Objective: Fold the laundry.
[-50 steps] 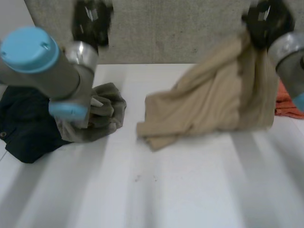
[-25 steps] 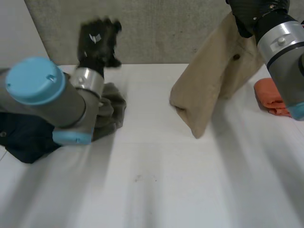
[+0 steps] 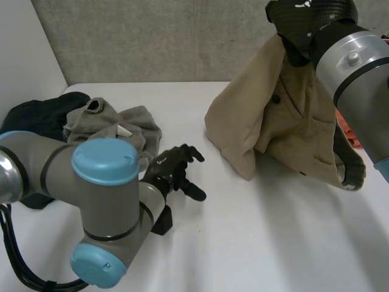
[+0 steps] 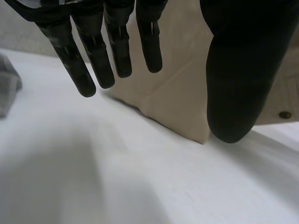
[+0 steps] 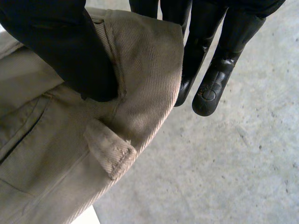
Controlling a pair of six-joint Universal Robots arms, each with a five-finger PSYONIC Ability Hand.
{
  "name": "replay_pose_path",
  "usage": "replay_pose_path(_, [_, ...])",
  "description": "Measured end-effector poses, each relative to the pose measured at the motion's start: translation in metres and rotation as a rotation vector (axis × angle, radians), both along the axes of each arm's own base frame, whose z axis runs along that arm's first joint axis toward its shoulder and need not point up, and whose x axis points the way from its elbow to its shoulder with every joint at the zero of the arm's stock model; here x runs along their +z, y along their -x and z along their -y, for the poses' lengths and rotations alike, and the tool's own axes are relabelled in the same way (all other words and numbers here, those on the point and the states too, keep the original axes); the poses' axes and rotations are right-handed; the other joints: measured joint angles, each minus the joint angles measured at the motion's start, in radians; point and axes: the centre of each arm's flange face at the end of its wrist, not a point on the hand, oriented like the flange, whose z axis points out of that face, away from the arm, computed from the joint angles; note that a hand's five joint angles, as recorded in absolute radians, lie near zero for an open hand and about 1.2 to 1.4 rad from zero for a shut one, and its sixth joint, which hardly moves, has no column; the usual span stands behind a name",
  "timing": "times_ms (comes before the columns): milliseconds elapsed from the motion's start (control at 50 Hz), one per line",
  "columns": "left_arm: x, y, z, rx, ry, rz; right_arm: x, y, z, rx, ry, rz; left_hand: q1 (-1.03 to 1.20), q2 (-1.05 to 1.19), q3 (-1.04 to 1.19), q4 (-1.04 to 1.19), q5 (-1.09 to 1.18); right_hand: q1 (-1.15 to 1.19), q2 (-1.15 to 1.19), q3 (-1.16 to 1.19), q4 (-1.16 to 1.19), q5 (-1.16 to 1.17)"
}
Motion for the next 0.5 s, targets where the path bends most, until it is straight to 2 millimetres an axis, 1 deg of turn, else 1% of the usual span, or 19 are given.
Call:
replay_pose_path(80, [-0.013, 0.002, -0.001, 0.010, -0.050, -0.020, 0.007, -0.007, -0.014, 0.023, 0.011, 0.010, 0.000, 0.000, 0.000, 0.000, 0.000, 0.000, 0.000, 0.000, 0.000, 0.000])
replay_pose_path(140, [-0.024, 0.006, 0.003, 0.025, -0.084, -0.044, 0.012, -0.013, -0.026, 0.043, 0.019, 0.020, 0.000, 0.000, 0.000, 0.000, 0.000, 0.000, 0.000, 0.000, 0.000, 0.000])
replay_pose_path(160, [-0.025, 0.006, 0.004, 0.027, -0.088, -0.048, 0.012, -0.013, -0.027, 0.045, 0.020, 0.021, 0.000, 0.000, 0.000, 0.000, 0.000, 0.000, 0.000, 0.000, 0.000, 0.000])
replay_pose_path(200, [-0.031, 0.009, 0.008, 0.038, -0.108, -0.070, 0.015, -0.017, -0.036, 0.060, 0.026, 0.027, 0.000, 0.000, 0.000, 0.000, 0.000, 0.000, 0.000, 0.000, 0.000, 0.000])
replay_pose_path(220, [-0.035, 0.011, 0.011, 0.046, -0.122, -0.087, 0.017, -0.021, -0.043, 0.073, 0.029, 0.032, 0.000, 0.000, 0.000, 0.000, 0.000, 0.000, 0.000, 0.000, 0.000, 0.000])
replay_pose_path(280, [-0.038, 0.014, 0.014, 0.054, -0.131, -0.109, 0.019, -0.025, -0.053, 0.093, 0.030, 0.036, 0.000, 0.000, 0.000, 0.000, 0.000, 0.000, 0.000, 0.000, 0.000, 0.000])
replay_pose_path(300, [-0.038, 0.014, 0.014, 0.054, -0.131, -0.109, 0.019, -0.025, -0.053, 0.093, 0.030, 0.036, 0.000, 0.000, 0.000, 0.000, 0.000, 0.000, 0.000, 0.000, 0.000, 0.000])
replay_pose_path(320, [-0.039, 0.015, 0.016, 0.056, -0.129, -0.122, 0.019, -0.028, -0.058, 0.105, 0.028, 0.036, 0.000, 0.000, 0.000, 0.000, 0.000, 0.000, 0.000, 0.000, 0.000, 0.000])
replay_pose_path(500, [-0.037, 0.020, 0.019, 0.058, -0.095, -0.173, 0.019, -0.038, -0.080, 0.160, 0.017, 0.032, 0.000, 0.000, 0.000, 0.001, 0.002, 0.000, 0.000, 0.000, 0.000, 0.000])
